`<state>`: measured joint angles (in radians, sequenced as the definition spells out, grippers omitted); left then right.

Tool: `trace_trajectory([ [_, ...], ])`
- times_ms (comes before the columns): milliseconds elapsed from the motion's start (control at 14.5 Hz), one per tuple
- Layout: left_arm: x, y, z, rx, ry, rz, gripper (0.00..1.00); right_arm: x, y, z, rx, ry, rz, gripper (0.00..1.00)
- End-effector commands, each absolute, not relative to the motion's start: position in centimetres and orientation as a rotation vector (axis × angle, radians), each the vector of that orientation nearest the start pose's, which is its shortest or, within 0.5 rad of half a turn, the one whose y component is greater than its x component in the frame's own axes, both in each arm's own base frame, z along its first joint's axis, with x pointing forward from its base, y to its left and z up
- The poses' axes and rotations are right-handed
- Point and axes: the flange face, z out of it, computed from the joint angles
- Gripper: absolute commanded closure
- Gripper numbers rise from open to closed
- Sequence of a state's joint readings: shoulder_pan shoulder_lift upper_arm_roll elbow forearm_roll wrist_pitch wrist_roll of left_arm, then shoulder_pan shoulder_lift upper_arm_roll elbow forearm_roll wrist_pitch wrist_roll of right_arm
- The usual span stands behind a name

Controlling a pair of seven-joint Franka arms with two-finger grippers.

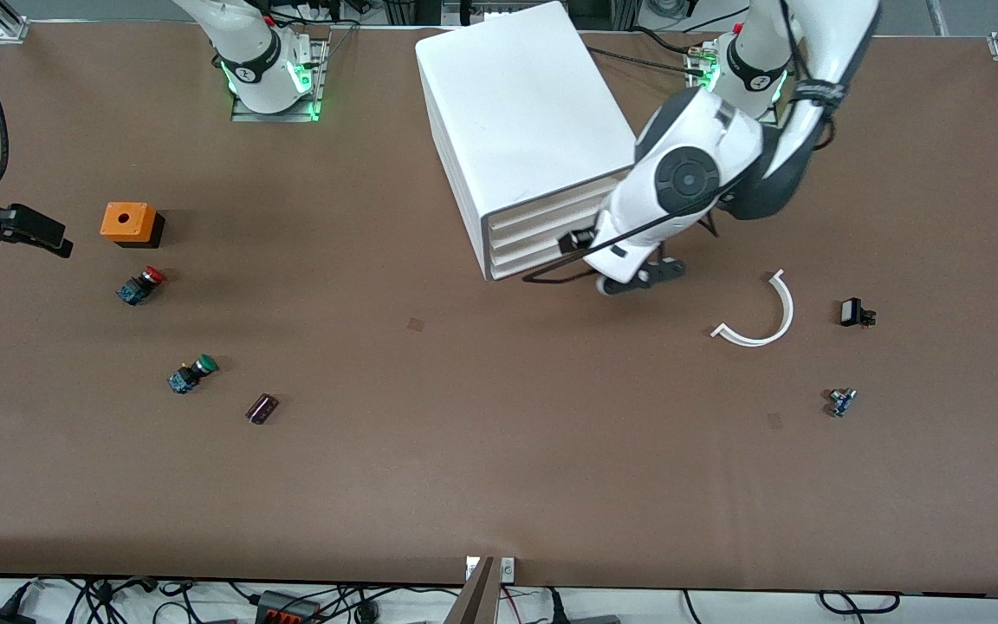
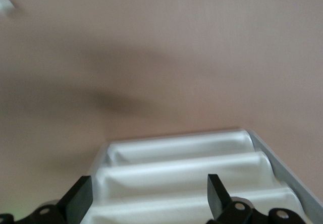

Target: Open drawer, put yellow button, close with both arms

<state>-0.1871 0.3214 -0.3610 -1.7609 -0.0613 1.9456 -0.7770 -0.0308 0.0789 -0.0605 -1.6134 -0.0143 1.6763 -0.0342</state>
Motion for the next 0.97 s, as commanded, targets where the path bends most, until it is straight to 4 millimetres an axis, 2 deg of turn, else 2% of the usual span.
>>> trace_trajectory([
  [0,57.0,-27.8,42.0,-3.157,-0.262,0.147,0.0,57.6,-5.5,56.8,-3.17,0.077,0.003,0.0],
  [138,58.9,-23.7,44.4,-3.154,-0.155,0.118,0.0,57.7,-5.4,56.9,-3.169,0.075,0.01,0.0],
  [345,61.8,-17.2,51.9,-3.169,0.083,0.104,0.0,57.6,-5.4,56.8,-3.163,0.076,0.027,0.0],
  [483,62.2,-13.7,54.6,-3.167,0.185,0.076,0.0,57.5,-5.4,57.0,-3.167,0.054,0.022,0.0],
  [552,61.6,-11.9,56.7,-3.15,0.226,0.024,0.0,57.6,-5.5,56.9,-3.167,0.054,0.025,0.0],
  [690,60.1,-7.5,59.6,-3.119,0.329,-0.039,0.0,57.5,-5.4,56.7,-3.162,0.059,0.029,0.0],
  [759,58.3,-6.7,60.1,-3.09,0.412,-0.04,0.0,57.6,-5.4,56.8,-3.164,0.064,0.024,0.0],
  [828,56.6,-5.9,60.2,-3.079,0.408,-0.026,0.0,57.5,-5.3,56.8,-3.163,0.069,0.027,0.0],
  [897,55.2,-5.7,59.4,-3.076,0.395,-0.011,0.0,57.4,-5.3,56.9,-3.163,0.069,0.029,0.0],
])
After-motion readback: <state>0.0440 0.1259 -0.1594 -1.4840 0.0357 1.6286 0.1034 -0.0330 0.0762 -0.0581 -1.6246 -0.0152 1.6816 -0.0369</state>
